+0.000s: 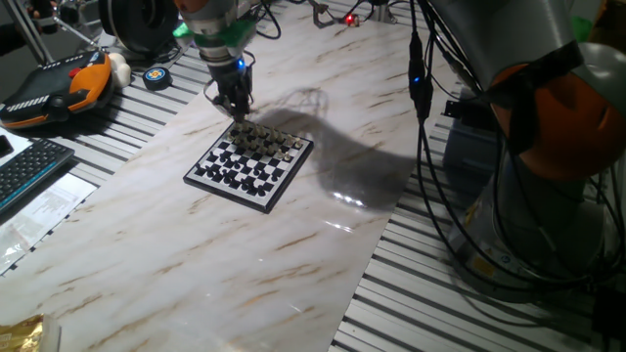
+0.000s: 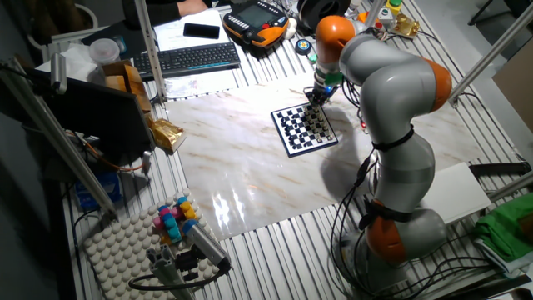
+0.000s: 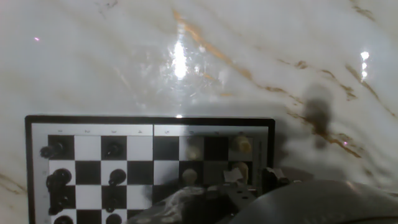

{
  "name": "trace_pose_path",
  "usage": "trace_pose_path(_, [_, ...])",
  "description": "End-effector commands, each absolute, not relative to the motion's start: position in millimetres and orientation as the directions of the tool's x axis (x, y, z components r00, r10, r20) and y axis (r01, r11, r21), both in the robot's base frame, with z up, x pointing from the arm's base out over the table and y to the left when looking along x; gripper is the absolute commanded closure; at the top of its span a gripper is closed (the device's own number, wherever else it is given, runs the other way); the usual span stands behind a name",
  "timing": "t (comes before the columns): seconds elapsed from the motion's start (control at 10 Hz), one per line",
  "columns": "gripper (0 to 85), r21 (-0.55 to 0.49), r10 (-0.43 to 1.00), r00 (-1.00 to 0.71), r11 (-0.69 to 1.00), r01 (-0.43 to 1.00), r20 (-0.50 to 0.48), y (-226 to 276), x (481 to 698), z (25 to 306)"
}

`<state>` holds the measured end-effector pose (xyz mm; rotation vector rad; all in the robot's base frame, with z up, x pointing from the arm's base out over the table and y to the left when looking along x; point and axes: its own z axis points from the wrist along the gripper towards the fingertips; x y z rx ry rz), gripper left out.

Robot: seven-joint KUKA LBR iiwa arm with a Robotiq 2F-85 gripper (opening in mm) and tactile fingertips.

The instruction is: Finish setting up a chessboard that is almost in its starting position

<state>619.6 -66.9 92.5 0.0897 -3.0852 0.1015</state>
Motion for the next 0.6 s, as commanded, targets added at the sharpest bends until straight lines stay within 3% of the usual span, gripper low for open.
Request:
trace_pose_path(0.0, [64.7, -0.064, -0.057, -0.997, 0.996, -0.060, 0.055, -67.1, 617.2, 104.9])
trace_pose_path(0.3, [82.7, -0.059, -0.083, -0.994, 0.994, -0.088, 0.071, -68.7, 607.6, 139.7])
trace_pose_path(0.5, [84.3, -0.065, -0.111, -0.993, 0.991, -0.114, 0.042, -72.9, 609.2, 157.5])
